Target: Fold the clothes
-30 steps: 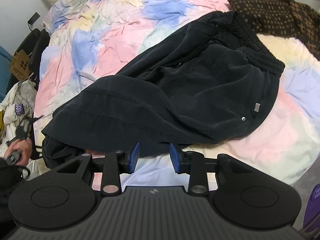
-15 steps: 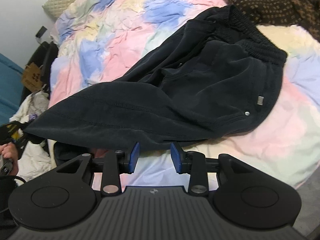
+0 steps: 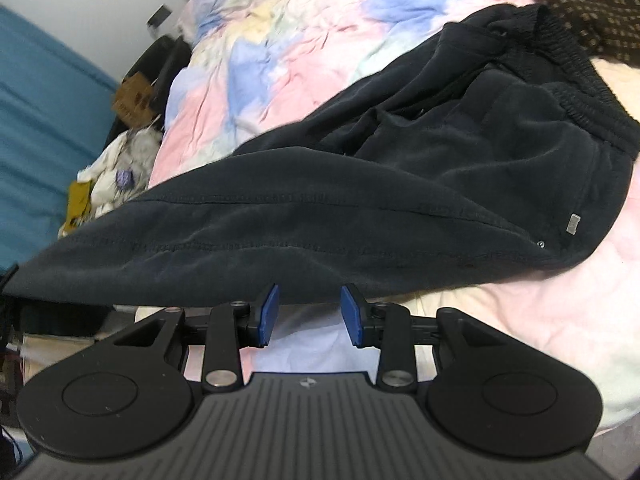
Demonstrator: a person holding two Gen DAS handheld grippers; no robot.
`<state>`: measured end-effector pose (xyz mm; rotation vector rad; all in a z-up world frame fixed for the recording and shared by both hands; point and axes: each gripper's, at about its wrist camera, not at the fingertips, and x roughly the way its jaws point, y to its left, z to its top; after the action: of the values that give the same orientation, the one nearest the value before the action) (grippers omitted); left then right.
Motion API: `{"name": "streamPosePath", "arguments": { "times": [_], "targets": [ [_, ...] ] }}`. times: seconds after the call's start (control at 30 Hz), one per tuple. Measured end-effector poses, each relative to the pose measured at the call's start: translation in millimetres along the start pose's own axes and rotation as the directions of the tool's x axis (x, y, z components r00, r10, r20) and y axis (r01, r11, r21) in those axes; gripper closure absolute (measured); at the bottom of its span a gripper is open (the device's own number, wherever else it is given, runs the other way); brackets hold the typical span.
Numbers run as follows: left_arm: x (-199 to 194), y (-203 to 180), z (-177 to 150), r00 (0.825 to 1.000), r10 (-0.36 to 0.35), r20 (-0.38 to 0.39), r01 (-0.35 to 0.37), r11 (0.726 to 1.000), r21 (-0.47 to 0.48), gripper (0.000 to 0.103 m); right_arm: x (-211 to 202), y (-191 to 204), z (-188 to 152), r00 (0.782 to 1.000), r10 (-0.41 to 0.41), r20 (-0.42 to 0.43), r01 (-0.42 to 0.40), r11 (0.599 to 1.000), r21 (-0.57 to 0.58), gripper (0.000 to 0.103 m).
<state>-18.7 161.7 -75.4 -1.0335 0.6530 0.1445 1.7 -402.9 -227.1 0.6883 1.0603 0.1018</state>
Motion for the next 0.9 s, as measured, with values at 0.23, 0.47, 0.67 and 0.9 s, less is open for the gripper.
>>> {"name": "streamPosePath", "arguments": {
  "times": [0.23,0.47,0.67,0.9],
  "targets": [
    [-22,107,-35,0.990,0.140,-0.033,-0.143,0.976,-0.166,0.101,6,-7,-22,0.996,-0.003,-0.084,-0.001,0.999,-0.052,0.066],
    [15,218,-43,0.963,0.219,-0.154,-0.259,0.909,-0.326,0.100,2,-16,-32,0.994,-0.072,-0.077,0.073,0.997,0.003,0.066],
    [35,223,-29,0.953,0.212,-0.216,-0.266,0.926,-0.266,0.096,-13,-52,-28,0.989,-0.147,0.018,0.142,0.975,0.170,0.066],
    [38,199,-28,0.937,0.266,-0.226,-0.312,0.929,-0.202,0.069,-35,-138,-2,0.956,-0.264,0.130,0.211,0.923,0.321,0.056]
  ]
}}
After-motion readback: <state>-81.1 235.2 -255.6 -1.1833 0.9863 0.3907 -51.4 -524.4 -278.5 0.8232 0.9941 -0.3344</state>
